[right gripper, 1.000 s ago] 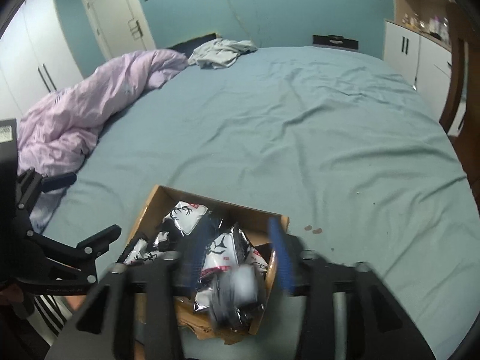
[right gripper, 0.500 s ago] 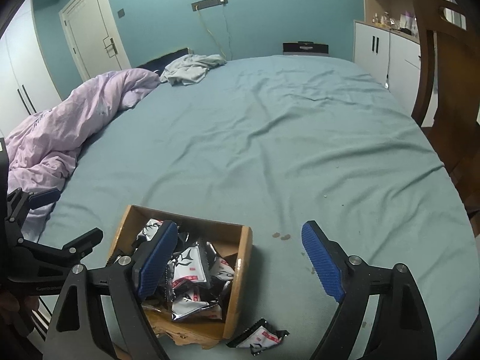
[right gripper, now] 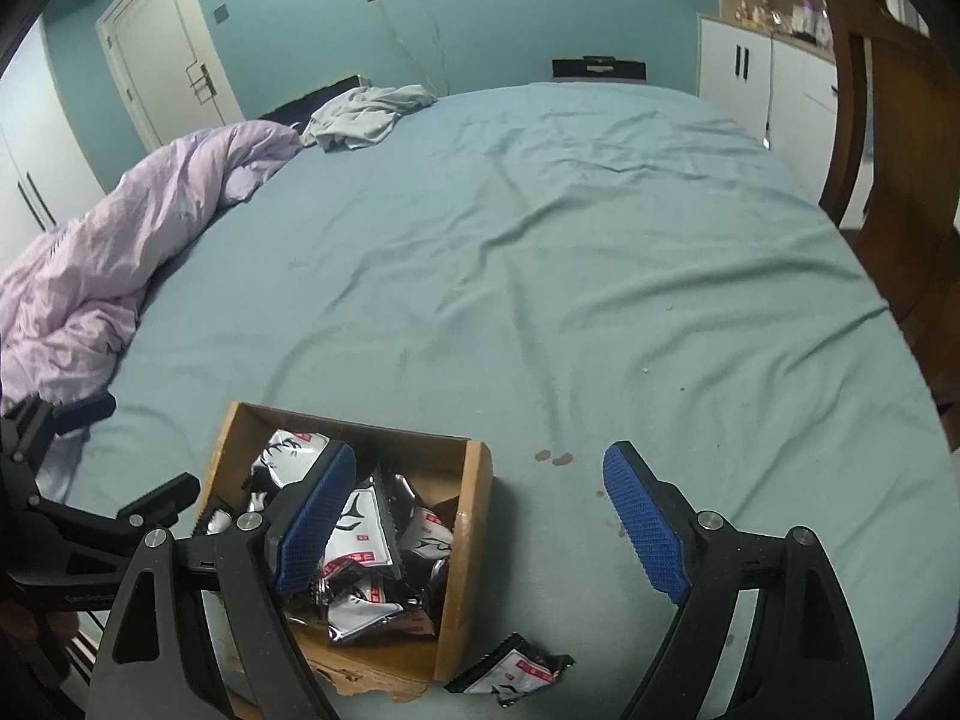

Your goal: Organize snacks

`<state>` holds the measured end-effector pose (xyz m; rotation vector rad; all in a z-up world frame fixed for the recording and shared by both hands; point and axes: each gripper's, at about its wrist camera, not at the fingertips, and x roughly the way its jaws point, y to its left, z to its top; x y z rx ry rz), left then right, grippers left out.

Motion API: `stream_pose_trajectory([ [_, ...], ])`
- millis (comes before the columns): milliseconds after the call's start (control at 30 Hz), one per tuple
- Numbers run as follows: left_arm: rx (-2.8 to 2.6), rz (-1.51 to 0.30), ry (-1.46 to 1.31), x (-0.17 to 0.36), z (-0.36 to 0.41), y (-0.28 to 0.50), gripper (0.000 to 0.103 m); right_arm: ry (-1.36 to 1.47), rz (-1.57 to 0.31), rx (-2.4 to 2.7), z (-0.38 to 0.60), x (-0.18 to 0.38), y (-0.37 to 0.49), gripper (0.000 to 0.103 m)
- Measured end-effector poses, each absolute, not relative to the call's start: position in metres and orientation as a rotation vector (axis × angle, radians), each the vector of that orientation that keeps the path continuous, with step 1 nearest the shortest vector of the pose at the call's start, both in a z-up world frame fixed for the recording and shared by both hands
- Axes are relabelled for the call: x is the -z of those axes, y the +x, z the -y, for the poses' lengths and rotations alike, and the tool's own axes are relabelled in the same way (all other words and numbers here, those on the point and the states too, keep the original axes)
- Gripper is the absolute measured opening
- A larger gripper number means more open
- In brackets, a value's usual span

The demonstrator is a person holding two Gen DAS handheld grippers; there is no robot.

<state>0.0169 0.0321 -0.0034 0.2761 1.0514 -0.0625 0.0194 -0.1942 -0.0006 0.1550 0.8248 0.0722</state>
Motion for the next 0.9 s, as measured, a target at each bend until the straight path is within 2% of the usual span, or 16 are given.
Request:
stream_pose_trajectory([
  [367, 0.07, -1.053, 0.294, 0.004, -0.028, 0.015, 0.103, -0.071, -0.784, -0.057, 0.156, 0.007, 0.011, 0.085],
  [900, 0.064, -1.05, 0.336, 0.006, -0.024, 0.014, 0.103, -0.091, -0.786, -0.069, 0.153, 0.009, 0.012, 0.085],
])
